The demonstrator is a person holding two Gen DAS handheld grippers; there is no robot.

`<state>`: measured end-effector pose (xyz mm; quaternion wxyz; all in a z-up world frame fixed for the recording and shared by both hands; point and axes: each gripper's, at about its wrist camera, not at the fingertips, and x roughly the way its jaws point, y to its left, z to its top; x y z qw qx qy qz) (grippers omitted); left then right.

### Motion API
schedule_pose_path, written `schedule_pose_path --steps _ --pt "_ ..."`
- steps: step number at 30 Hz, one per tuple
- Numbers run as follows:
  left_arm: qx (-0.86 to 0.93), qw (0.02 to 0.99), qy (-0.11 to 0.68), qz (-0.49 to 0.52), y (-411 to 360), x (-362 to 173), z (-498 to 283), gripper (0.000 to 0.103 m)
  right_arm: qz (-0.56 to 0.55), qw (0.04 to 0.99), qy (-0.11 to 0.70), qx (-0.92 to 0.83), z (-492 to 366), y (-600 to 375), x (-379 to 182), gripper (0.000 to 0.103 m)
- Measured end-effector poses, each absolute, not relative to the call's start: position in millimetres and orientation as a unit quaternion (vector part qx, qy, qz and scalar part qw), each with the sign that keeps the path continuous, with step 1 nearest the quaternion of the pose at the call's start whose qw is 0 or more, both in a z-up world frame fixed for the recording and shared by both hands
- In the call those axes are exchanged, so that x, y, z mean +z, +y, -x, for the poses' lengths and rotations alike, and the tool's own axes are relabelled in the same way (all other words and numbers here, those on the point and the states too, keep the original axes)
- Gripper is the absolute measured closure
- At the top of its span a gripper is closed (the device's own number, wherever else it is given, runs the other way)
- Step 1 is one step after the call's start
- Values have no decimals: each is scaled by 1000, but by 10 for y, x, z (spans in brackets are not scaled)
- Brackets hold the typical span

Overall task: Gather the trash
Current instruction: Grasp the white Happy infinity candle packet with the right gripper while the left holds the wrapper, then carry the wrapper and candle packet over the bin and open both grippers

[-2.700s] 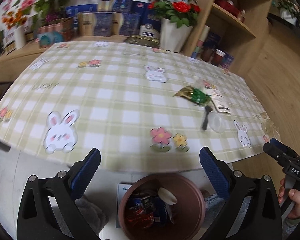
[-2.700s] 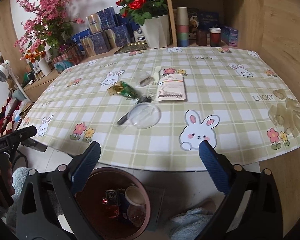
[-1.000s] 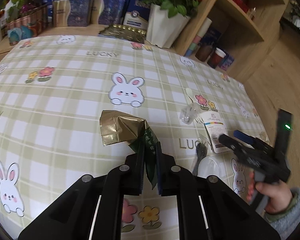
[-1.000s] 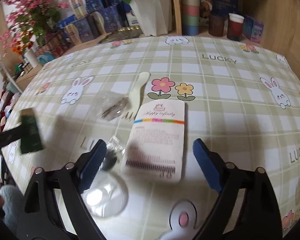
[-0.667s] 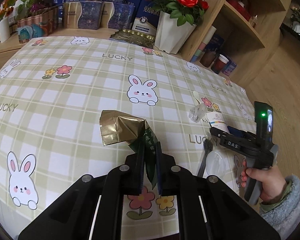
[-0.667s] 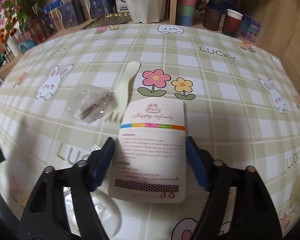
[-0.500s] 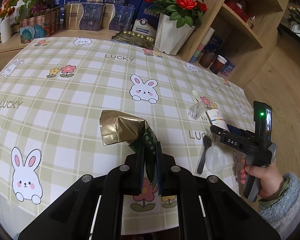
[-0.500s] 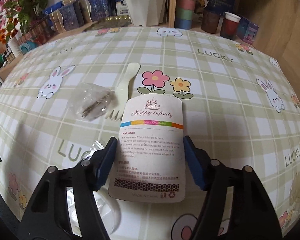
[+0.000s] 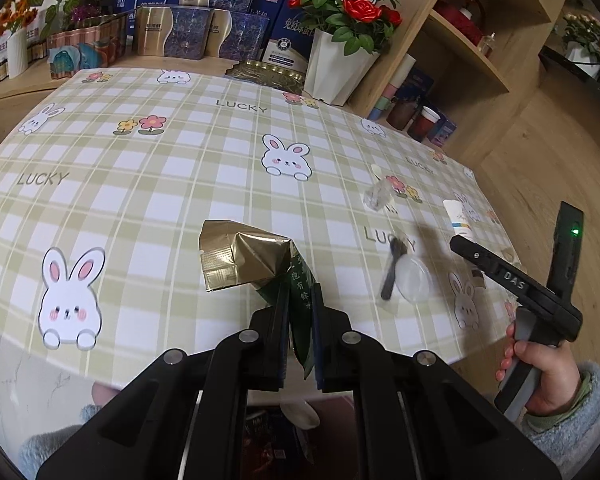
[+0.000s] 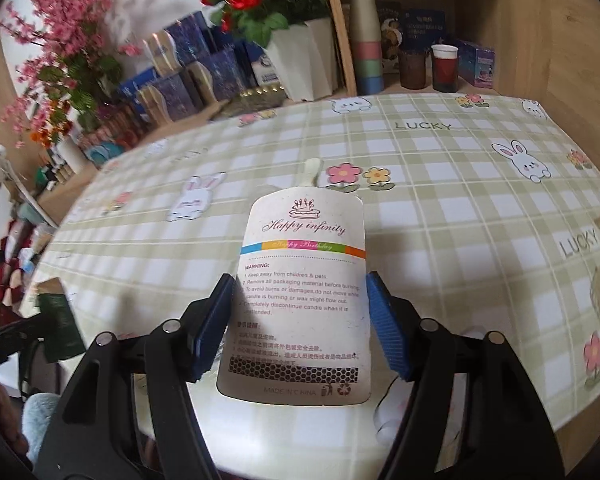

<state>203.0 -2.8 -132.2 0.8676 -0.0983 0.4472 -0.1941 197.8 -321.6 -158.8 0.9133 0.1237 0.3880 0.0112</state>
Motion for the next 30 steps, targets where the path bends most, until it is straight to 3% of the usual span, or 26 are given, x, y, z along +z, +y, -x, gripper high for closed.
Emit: schedule_pose_path --steps 12,30 --pt "-200 870 441 99 215 -1280 -1359 93 -105 914 386 67 -1157 -2557 -1570 36" --pt "-190 869 445 100 443 -1451 -706 93 -58 845 516 131 -474 -1727 -2449 35"
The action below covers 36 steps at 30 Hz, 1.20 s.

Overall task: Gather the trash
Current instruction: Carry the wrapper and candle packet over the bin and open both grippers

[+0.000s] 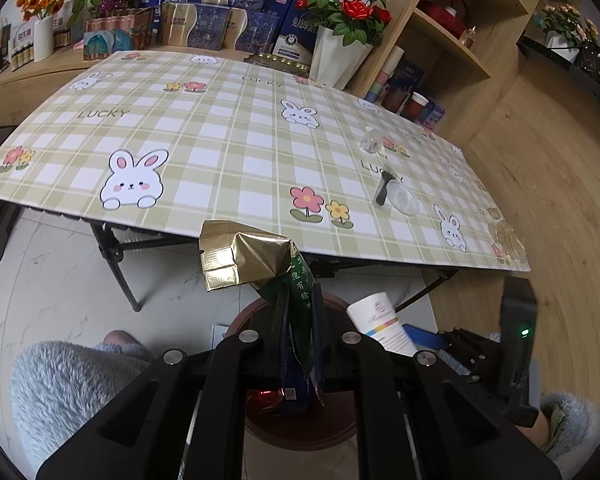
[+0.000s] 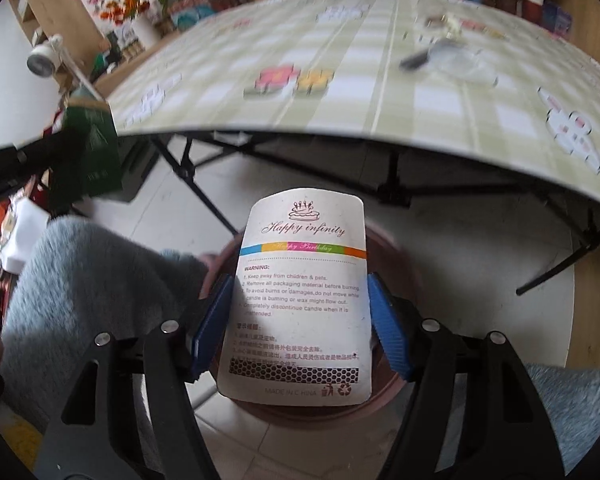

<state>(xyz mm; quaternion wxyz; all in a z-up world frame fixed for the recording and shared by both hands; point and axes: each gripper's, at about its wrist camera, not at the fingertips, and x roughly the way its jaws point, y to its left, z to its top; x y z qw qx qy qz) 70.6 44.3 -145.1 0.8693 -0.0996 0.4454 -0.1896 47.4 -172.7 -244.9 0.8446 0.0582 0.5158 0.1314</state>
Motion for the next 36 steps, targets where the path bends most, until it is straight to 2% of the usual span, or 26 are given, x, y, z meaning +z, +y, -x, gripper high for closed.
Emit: schedule_pose_path --steps 9,12,19,25,36 --pt "-190 866 452 96 403 -1511 -667 93 -52 819 558 122 -417 -1630 -2660 31" --pt "-194 862 458 93 374 -1562 -654 93 -57 820 558 116 -428 -1677 -2645 24" --pt "-202 850 478 89 305 -1711 -639 93 -67 846 523 80 -426 -1877 -2482 22" --pt "-225 814 531 76 137 -2048 -669 93 -70 880 469 23 -379 -2133 -2288 15" --pt "-249 775 580 28 -157 -2401 -664 93 -91 882 462 -16 -367 -2315 -2320 11"
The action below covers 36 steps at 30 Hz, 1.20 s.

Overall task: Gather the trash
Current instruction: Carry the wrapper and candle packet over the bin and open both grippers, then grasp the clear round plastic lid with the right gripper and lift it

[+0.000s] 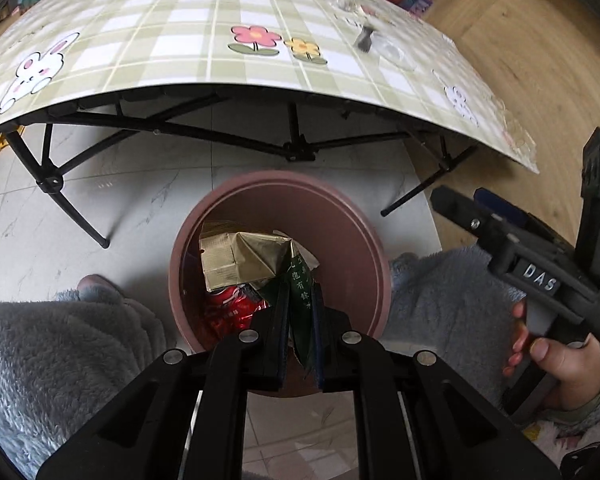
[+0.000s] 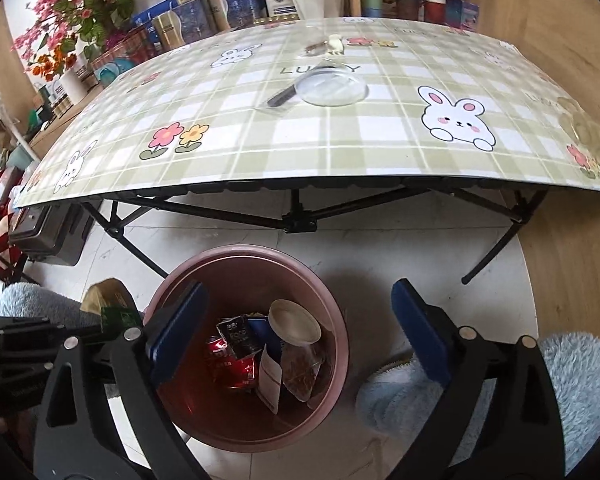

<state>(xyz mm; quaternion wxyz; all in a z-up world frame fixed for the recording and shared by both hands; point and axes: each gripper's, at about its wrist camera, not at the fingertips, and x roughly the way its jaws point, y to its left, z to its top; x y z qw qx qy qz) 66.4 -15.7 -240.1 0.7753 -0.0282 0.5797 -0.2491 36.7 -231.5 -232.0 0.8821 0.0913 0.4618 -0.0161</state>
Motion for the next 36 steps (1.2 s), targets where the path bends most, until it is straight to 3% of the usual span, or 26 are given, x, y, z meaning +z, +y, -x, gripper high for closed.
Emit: schedule_pose_path --steps 6,9,15,17,21,22,26,31,36 --pt "-244 778 579 27 -148 -2400 -663 92 -95 881 463 -18 -364 -2324 -2342 10" --pt "-241 781 575 34 -115 -2383 -675 87 -94 880 465 -16 -361 -2306 -2348 10" --pt "-226 799 555 53 -9 -2285 -686 67 -99 881 463 -8 -370 -2312 -2340 10" --pt "-217 809 542 66 53 -2221 -693 48 -105 881 461 0 -367 -2315 -2343 10" --pt "-198 834 510 73 141 -2076 -681 38 -97 885 455 0 -379 -2303 -2310 10" --pt "-195 839 503 74 158 -2049 -683 31 -88 887 454 -1 -394 -2294 -2293 10" --pt "-185 854 481 69 188 -1959 -710 17 -68 895 442 7 -434 -2296 -2229 10" --pt "-175 866 463 68 221 -1888 -776 8 -54 904 423 13 -521 -2424 -2087 10" --pt "-164 880 443 58 234 -1789 -922 7 -46 907 418 -1 -705 -2664 -2007 10"
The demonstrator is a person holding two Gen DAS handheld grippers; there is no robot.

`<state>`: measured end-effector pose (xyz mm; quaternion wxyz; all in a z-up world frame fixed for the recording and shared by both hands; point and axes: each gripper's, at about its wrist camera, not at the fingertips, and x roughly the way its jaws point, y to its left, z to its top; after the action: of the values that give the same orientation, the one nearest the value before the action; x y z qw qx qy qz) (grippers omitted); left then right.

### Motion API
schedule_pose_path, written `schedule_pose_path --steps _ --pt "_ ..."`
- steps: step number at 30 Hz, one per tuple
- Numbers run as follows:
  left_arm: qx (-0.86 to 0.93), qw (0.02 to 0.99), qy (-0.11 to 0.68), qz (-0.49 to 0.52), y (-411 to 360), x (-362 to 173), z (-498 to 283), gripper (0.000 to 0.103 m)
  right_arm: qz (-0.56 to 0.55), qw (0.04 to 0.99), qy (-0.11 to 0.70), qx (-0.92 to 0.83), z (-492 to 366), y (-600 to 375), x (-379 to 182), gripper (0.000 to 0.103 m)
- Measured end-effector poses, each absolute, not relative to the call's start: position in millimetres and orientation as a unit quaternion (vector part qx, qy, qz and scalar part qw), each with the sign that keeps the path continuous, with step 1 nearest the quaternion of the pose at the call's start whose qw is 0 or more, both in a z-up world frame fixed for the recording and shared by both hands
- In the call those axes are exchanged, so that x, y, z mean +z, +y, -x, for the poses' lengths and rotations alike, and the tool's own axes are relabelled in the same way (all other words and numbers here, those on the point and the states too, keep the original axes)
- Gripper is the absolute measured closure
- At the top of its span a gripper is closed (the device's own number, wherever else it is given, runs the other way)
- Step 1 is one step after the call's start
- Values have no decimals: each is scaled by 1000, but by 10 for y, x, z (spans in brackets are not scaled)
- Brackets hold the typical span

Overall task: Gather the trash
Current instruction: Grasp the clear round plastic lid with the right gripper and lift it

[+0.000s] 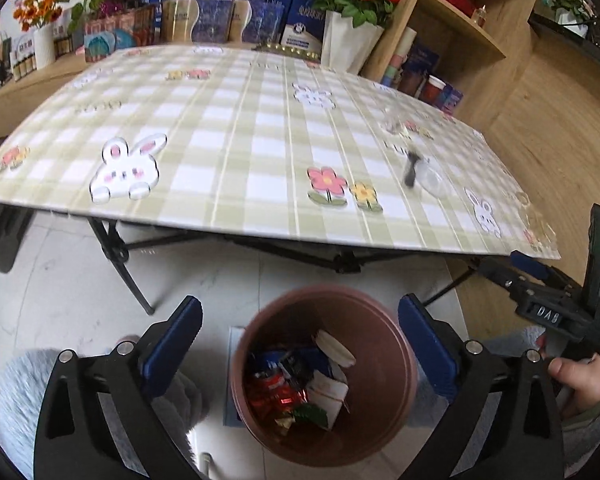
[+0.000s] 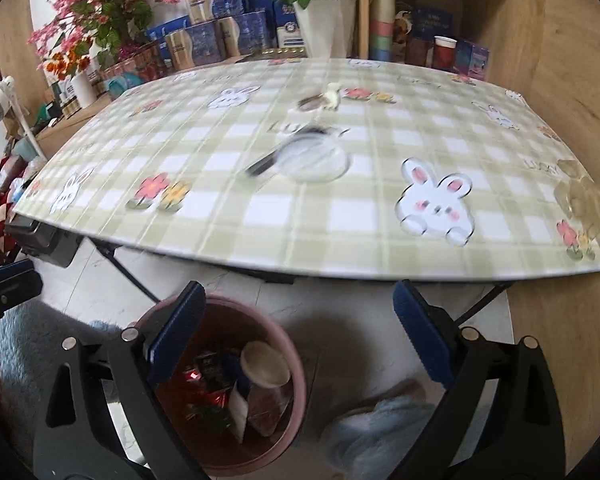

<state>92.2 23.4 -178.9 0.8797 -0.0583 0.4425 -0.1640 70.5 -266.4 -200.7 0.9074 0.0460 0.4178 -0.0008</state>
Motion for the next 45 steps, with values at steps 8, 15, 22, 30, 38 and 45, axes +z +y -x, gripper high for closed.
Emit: schedule_pose_path --steps 8,15,22,30,38,45 --pt "-148 898 413 34 154 -1693 -1275 7 3 910 413 28 -1241 -2904 -1980 10" --pt "-149 903 403 21 7 -1632 -1591 7 -7 904 425 40 -1736 -3023 -2053 10" --pt "-165 901 401 -3 -177 -1636 -1759 7 6 895 439 76 -2006 -2920 -2110 10" --pt "-184 890 418 -4 -294 -1693 -1837 7 5 886 458 79 -2169 -2883 -2224 18" --pt "-207 877 434 -21 -483 -1732 -1904 7 16 887 454 86 -2148 -2885 -2199 36" --pt "-254 860 438 -66 -907 -1744 -1984 14 -55 897 436 55 -1966 -3204 -2135 36"
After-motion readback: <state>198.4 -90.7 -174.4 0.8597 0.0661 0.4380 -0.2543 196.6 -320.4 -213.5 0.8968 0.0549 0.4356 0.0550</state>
